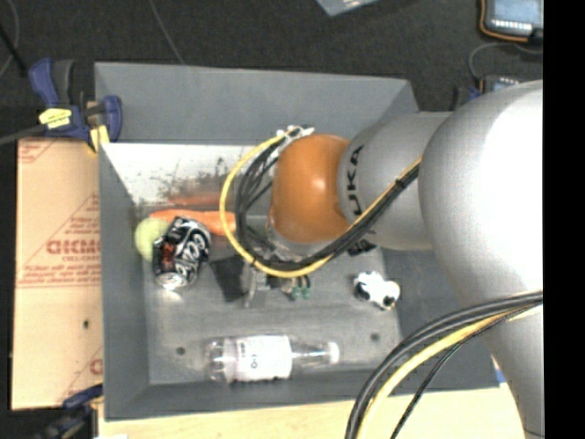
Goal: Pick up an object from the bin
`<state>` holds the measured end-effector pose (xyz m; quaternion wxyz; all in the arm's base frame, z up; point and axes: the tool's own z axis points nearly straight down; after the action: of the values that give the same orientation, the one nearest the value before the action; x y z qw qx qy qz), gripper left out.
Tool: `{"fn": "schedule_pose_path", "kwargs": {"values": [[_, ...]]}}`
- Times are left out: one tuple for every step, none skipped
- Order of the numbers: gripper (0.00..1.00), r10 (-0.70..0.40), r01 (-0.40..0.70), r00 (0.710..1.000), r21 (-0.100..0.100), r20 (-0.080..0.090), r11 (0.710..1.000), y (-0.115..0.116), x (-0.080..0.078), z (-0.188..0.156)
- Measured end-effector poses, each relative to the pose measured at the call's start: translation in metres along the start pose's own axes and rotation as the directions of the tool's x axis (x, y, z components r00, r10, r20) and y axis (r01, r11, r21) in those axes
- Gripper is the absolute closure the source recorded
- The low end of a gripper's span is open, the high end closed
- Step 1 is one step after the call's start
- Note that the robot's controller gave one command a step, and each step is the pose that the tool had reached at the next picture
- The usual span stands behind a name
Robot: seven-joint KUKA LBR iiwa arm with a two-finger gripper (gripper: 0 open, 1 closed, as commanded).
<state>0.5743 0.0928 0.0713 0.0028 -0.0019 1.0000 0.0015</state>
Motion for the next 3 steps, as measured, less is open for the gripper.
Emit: {"fn": "schedule_pose_path", "kwargs": {"values": [[1.0, -0.001, 0.001, 1.0, 0.001, -0.007, 1.0, -0.005, 0.002, -0.045], [1.0, 0.024, -0.024, 1.0, -0.001, 0.0, 1.0, -0.006, -0.012, -0.096], [1.0, -0.007, 0.007, 1.0, 0.002, -0.003, 1.0, -0.004, -0.018, -0.155]]}}
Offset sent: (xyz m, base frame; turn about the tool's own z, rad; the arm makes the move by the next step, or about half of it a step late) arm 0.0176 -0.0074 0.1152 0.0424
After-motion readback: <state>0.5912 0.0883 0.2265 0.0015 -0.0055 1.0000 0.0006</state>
